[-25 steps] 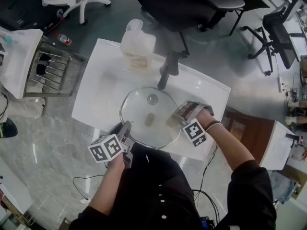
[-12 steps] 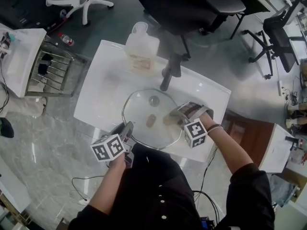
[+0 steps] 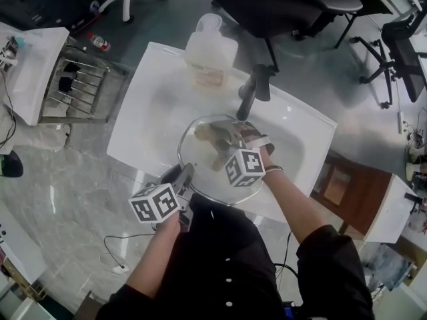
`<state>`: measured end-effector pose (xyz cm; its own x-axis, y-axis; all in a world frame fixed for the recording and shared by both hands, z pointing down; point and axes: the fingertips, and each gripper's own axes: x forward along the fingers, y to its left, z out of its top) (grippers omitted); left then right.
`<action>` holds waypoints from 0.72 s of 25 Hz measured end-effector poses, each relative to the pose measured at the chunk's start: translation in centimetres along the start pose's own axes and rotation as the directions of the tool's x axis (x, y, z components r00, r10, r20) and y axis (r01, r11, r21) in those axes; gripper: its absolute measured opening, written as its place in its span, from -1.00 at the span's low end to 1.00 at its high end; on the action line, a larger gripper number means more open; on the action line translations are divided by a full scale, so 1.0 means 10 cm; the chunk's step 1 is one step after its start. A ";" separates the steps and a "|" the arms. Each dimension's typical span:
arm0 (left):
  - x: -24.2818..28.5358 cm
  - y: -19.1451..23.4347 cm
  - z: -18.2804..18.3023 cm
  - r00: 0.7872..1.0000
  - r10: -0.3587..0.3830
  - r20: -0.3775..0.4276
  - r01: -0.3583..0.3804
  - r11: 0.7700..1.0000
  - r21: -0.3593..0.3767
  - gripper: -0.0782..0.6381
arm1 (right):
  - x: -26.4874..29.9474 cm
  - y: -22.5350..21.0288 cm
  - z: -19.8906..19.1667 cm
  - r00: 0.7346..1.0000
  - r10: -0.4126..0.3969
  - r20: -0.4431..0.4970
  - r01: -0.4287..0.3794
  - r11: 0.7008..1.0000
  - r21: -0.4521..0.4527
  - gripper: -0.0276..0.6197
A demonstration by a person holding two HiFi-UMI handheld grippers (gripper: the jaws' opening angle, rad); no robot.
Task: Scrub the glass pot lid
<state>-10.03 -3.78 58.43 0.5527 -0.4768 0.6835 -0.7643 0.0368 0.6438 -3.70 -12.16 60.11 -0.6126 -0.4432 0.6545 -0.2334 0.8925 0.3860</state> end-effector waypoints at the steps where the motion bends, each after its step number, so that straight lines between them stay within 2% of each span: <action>1: 0.00 0.00 0.00 1.000 -0.003 0.000 0.003 1.000 -0.002 -0.38 | 0.05 -0.01 0.02 1.000 -0.009 0.003 0.009 1.000 0.002 -0.46; 8: 0.01 0.00 0.00 1.000 -0.019 0.002 0.019 1.000 0.010 -0.37 | 0.29 0.16 0.05 1.000 0.008 0.005 -0.007 1.000 -0.030 -0.46; 18: 0.01 0.01 0.00 1.000 -0.025 -0.005 0.025 0.999 0.027 -0.36 | 0.30 0.39 0.08 0.998 0.067 0.018 -0.063 0.987 -0.145 -0.46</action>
<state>-10.05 -3.83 58.55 0.5736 -0.4730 0.6688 -0.7588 0.0009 0.6514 -7.06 -9.91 63.06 -0.6405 -0.3810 0.6667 -0.0820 0.8972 0.4340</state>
